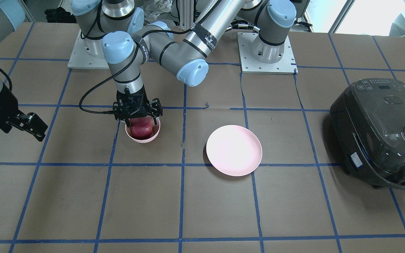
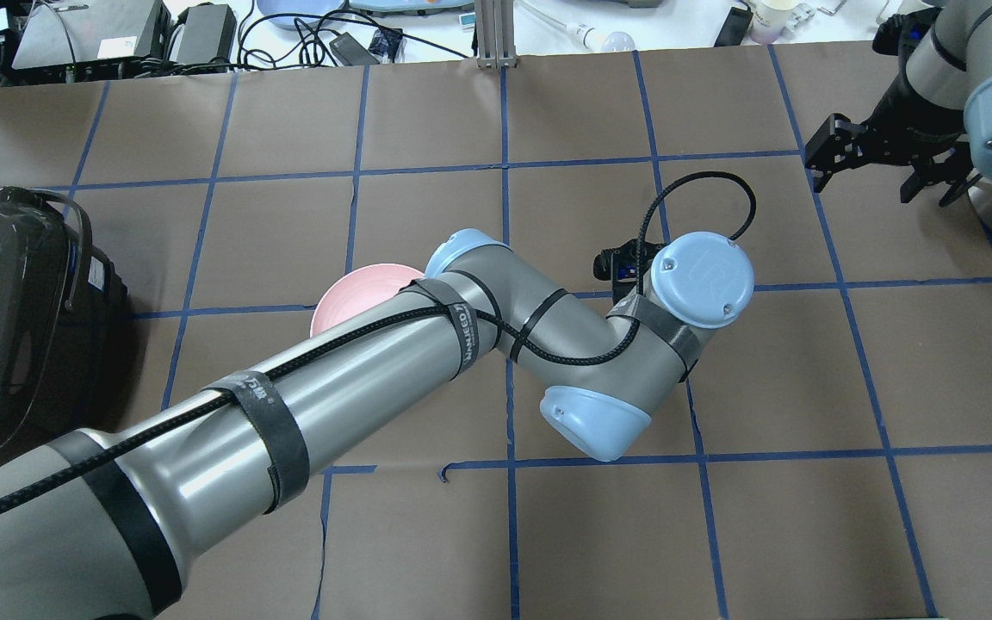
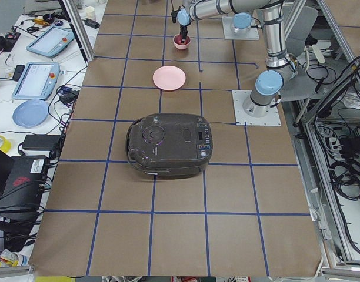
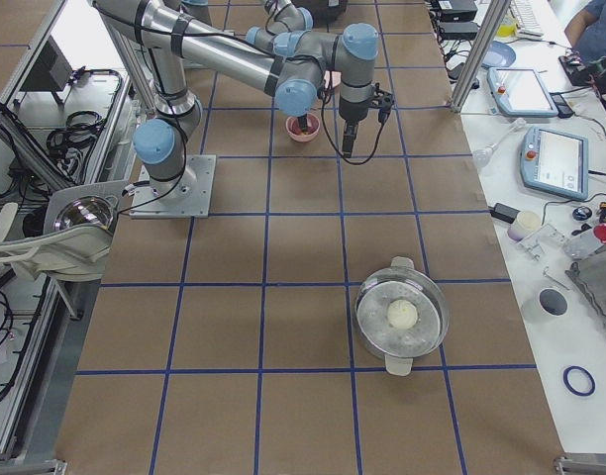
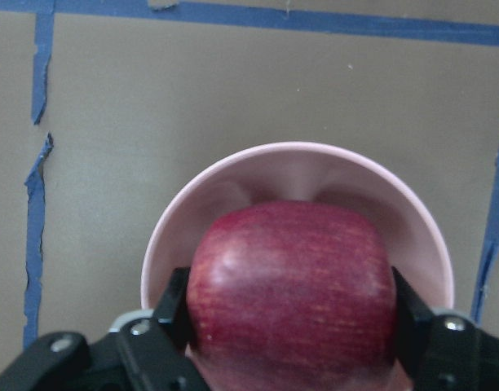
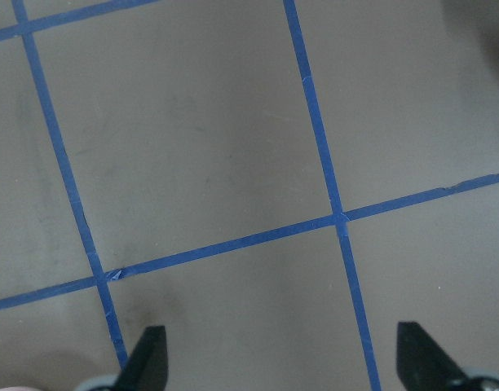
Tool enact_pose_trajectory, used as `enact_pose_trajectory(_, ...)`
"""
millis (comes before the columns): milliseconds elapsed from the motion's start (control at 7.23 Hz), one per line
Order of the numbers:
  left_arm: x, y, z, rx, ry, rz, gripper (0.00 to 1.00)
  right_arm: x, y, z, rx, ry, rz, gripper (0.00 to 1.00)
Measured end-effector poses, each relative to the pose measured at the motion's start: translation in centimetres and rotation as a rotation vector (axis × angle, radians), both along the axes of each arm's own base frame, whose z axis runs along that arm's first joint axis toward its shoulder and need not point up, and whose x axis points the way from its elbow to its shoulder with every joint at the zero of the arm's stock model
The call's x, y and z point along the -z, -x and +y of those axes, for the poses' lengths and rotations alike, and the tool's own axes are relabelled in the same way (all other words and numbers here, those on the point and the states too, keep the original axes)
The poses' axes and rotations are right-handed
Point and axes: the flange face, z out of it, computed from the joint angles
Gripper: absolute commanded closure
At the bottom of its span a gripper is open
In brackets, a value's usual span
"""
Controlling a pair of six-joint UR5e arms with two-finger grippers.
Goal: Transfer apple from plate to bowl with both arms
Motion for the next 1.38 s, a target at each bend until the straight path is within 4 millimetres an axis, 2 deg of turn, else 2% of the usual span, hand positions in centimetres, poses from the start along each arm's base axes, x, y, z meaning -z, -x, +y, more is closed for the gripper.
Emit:
enact_pose_trajectory(277, -3.2, -1.2, -0.3, 0.030, 0.013, 0.008, 0.00, -0.3, -0.2, 0.1, -0.002, 0.001, 0.001, 0.00)
enact_pose_trajectory(415, -5.5, -3.0, -0.8, 0.045, 0.000, -0.007, 0.00, -0.5, -0.3, 0.1, -0.004, 0.002, 0.002, 0.00)
enact_pose_trajectory(553, -8.4, -5.8, -1.6, 0.048, -0.016, -0.020, 0.00, -1.0, -0.5, 0.4, -0.004, 0.001, 0.002, 0.00)
enact_pose_trajectory(691, -11.9, -9.2, -2.8, 0.050, -0.021, -0.017, 0.00, -2.1, -1.4, 1.2, -0.009, 0.004, -0.012, 0.00)
enact_pose_trajectory(968, -18.5, -18.0, -5.1, 0.053, -0.044, 0.006, 0.00, -5.5, -4.8, 3.5, -0.049, 0.004, -0.057, 0.00)
enact_pose_trajectory(1106, -21.0, -22.8, -6.3, 0.032, -0.049, 0.035, 0.00, -7.5, -6.5, 4.9, -0.070, -0.005, -0.068, 0.00)
enact_pose_trajectory(1245, -23.2, -27.8, -7.4, 0.016, -0.044, 0.047, 0.00, -8.7, -8.4, 5.9, -0.075, -0.023, -0.073, 0.00)
enact_pose_trajectory(1383, -25.1, -32.7, -8.2, 0.002, -0.034, 0.049, 0.00, -9.1, -10.8, 6.6, -0.071, -0.038, -0.068, 0.00)
